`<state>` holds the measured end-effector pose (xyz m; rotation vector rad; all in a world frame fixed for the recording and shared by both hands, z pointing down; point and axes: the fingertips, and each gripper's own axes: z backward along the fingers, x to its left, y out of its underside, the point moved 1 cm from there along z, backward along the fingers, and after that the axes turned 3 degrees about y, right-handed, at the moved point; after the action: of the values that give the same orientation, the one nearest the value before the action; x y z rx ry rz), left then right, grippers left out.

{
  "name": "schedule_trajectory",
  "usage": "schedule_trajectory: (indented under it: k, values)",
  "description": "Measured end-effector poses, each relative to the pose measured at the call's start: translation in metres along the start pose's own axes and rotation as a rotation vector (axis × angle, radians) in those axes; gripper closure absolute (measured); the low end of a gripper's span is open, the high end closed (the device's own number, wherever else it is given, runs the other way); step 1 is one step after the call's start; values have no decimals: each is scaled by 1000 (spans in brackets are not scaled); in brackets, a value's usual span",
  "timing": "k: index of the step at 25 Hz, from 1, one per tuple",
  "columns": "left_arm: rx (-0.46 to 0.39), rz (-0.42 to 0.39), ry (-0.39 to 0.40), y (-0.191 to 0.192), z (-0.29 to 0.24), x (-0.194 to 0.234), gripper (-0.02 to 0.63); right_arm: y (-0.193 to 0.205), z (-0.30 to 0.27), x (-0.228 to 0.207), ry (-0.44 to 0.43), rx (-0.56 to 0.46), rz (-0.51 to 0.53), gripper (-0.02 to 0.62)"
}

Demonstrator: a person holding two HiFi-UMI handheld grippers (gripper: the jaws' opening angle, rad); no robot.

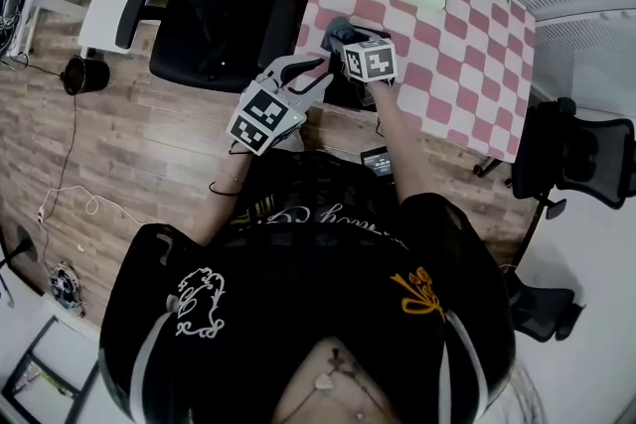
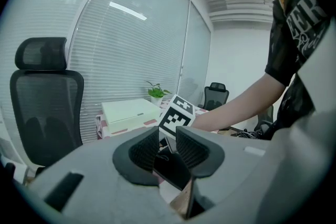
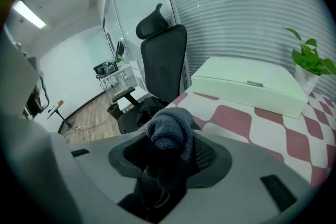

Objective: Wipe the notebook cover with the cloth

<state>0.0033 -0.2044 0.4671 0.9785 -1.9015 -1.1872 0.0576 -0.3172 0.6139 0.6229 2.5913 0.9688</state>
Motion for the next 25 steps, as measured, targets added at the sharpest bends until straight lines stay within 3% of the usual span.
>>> schedule_trajectory:
  k: [9, 19, 25]
  values:
    - [3, 13, -32, 3, 8, 9, 508, 18, 0, -26, 5, 4, -108, 426]
    - [11, -3, 2, 2, -2, -3, 508, 46, 42, -97, 123, -14, -199, 426]
    - [8, -8, 0, -1, -2, -4, 508, 58, 53, -116, 156, -32, -287, 426]
